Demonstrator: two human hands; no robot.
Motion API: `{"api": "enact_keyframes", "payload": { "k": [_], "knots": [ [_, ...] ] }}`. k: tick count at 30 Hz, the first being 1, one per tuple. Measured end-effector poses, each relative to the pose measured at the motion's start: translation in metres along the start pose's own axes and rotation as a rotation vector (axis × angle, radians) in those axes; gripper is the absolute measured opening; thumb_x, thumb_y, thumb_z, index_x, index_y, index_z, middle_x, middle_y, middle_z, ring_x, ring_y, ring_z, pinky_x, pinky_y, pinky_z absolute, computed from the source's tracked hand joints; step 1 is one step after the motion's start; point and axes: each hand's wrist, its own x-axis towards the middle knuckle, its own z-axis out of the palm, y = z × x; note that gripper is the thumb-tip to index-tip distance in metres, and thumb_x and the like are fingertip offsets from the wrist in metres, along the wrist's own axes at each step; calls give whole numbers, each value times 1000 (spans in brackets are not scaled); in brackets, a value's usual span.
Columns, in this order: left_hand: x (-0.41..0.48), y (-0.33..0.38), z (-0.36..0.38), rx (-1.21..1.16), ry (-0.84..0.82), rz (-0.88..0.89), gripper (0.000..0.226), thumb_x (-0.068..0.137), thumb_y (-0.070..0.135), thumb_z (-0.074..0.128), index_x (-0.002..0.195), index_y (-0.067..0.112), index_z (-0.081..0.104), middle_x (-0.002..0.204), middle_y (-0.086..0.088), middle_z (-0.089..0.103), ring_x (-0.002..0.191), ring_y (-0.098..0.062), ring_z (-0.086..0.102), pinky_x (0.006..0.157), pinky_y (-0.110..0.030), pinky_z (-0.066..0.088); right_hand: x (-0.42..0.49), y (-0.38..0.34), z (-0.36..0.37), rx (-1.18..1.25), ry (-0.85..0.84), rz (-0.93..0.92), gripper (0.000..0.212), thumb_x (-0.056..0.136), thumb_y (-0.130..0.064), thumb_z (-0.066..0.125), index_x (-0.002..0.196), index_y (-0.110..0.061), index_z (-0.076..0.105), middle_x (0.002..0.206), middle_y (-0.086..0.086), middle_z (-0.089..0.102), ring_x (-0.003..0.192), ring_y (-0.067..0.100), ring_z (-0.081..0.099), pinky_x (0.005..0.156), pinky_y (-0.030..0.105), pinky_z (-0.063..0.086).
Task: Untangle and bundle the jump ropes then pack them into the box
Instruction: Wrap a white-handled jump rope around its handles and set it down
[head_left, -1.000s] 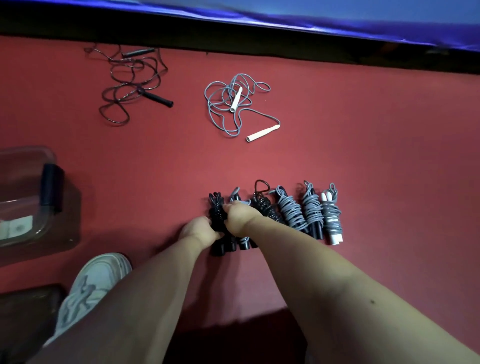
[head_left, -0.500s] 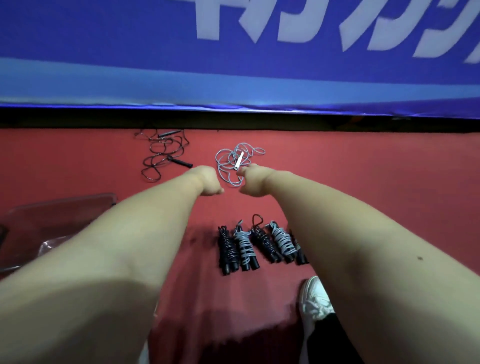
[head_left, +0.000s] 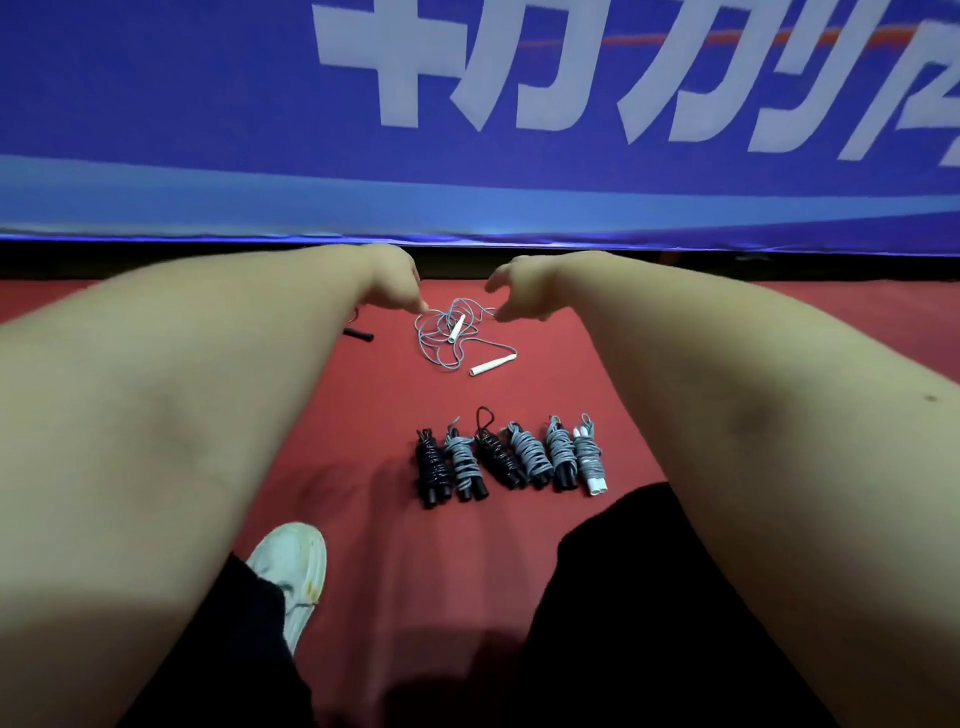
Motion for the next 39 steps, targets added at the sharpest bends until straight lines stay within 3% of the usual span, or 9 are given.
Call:
{"api": "enact_keyframes", "payload": {
  "k": [4, 6, 9, 11, 17, 25, 31, 34, 39],
  "knots": [
    [25, -17, 22, 53, -75, -16, 44, 93, 29, 59, 128, 3, 57, 134, -13, 55, 108, -24, 53, 102, -34, 40, 16, 12, 26, -75, -105, 23, 48, 97, -25, 49, 142, -11, 39, 123, 12, 55, 59, 13, 43, 83, 31, 43],
    [46, -29, 33, 52, -104, -36, 45, 94, 29, 57, 130, 2, 55, 136, -13, 54, 116, -25, 52, 103, -32, 38, 34, 18, 43, -92, -159, 20, 47, 97, -27, 48, 140, -8, 41, 114, 11, 57, 60, 16, 44, 86, 31, 43],
    [94, -47, 45, 28, -123, -59, 46, 93, 27, 59, 132, 2, 53, 136, -12, 53, 126, -27, 48, 103, -30, 37, 82, 31, 75, -48, -222, 26, 49, 96, -25, 49, 142, -11, 38, 131, 12, 53, 101, 27, 55, 95, 31, 41],
    [133, -55, 55, 37, -143, -51, 47, 94, 27, 58, 134, 3, 51, 137, -11, 53, 127, -27, 47, 103, -29, 37, 122, 41, 98, -10, -242, 41, 46, 95, -23, 50, 139, -10, 43, 135, 12, 51, 119, 29, 51, 99, 32, 42],
    [256, -83, 103, 119, -229, -12, 51, 94, 29, 57, 140, 11, 44, 140, -9, 51, 128, -26, 46, 102, -28, 38, 243, 72, 155, 48, -302, 120, 42, 95, -17, 47, 136, -8, 45, 132, 12, 53, 121, 29, 50, 96, 31, 41],
    [384, -94, 193, 65, -361, -28, 58, 91, 32, 59, 143, 15, 40, 146, -9, 42, 131, -25, 43, 106, -29, 36, 351, 110, 227, 164, -356, 129, 54, 92, -13, 48, 143, -17, 32, 140, 10, 35, 126, 33, 45, 99, 41, 41],
    [439, -80, 273, 109, -454, -35, 63, 93, 42, 53, 144, 11, 34, 148, -11, 35, 132, -30, 41, 108, -37, 36, 397, 127, 282, 264, -409, 144, 56, 90, -12, 50, 143, -16, 31, 144, 9, 29, 128, 32, 42, 102, 41, 39],
    [445, -79, 301, 141, -468, -59, 60, 94, 44, 50, 142, 11, 35, 147, -12, 31, 130, -33, 42, 107, -39, 37, 403, 130, 305, 312, -428, 118, 64, 88, -12, 53, 146, -22, 27, 153, 4, 15, 129, 32, 38, 105, 39, 36],
    [444, -73, 314, 214, -378, -36, 48, 95, 35, 52, 134, 11, 36, 135, -11, 47, 124, -31, 46, 95, -37, 40, 416, 125, 315, 191, -204, 117, 35, 95, -12, 39, 130, -15, 43, 134, 10, 34, 113, 33, 44, 82, 39, 39]
  ]
}}
